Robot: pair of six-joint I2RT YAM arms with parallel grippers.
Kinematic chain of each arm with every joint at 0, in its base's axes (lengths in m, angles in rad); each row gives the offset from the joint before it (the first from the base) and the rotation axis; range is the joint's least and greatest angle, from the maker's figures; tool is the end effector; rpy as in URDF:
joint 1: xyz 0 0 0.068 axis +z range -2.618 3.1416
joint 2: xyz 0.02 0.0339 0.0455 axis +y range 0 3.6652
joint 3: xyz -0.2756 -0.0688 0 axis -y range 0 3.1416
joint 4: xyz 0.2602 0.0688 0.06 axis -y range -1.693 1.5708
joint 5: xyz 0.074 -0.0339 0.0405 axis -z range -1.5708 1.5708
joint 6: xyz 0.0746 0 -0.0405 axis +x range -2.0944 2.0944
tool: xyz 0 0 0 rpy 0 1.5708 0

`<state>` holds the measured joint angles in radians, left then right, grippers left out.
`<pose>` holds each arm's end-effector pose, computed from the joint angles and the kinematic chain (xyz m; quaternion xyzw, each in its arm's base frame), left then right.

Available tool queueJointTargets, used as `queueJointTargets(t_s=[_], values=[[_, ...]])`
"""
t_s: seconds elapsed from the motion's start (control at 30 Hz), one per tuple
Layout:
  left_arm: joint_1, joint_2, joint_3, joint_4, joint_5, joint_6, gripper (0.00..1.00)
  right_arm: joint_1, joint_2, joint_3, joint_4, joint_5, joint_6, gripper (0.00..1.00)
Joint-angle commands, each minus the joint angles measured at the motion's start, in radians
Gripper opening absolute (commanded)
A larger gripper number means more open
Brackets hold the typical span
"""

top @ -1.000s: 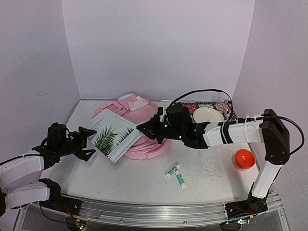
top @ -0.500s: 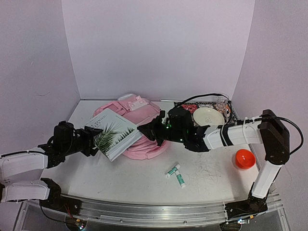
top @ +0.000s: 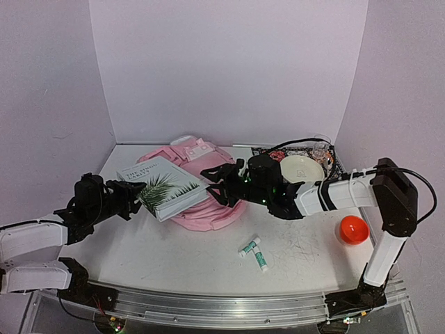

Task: Pack the student bag
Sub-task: Pass from the right arm to the left, then pass from the left arm to the right

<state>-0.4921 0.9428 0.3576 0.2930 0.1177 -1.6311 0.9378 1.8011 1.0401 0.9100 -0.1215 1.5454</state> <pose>0.2161 -0.1258 0.2002 -0.4024 0.6936 -0.5430 0.2491 0.2643 0.3755 0.2678 0.1509 0.6352 0.7286 0.2070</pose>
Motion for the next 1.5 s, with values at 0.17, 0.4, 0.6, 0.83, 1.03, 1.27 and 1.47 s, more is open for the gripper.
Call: queueJointTargets(t_s=[0.17,0.4,0.6,0.83,1.03,1.27,1.47], values=[[-0.013,-0.017,0.05,0.061,0.005,-0.052,0.28,0.066,-0.043,-0.042,-0.124,0.016,-0.008,0.86],[-0.013,-0.024,0.053,0.063,0.003,-0.058,0.28,0.082,-0.062,-0.069,-0.147,0.029,-0.022,0.98],[-0.013,-0.028,0.053,0.064,0.008,-0.06,0.27,0.101,-0.018,-0.048,0.013,0.024,-0.028,0.98],[-0.013,-0.034,0.039,0.064,0.01,-0.07,0.26,0.113,-0.005,-0.02,0.111,0.022,-0.071,0.98],[-0.014,-0.031,0.051,0.064,0.022,-0.064,0.25,0.121,0.035,0.012,0.133,0.028,-0.053,0.98],[-0.032,-0.015,0.072,0.065,0.036,-0.057,0.25,0.124,0.108,0.112,0.13,0.045,-0.041,0.98],[-0.049,-0.017,0.073,0.064,0.034,-0.06,0.25,0.124,0.151,0.166,0.152,0.026,-0.038,0.88]])
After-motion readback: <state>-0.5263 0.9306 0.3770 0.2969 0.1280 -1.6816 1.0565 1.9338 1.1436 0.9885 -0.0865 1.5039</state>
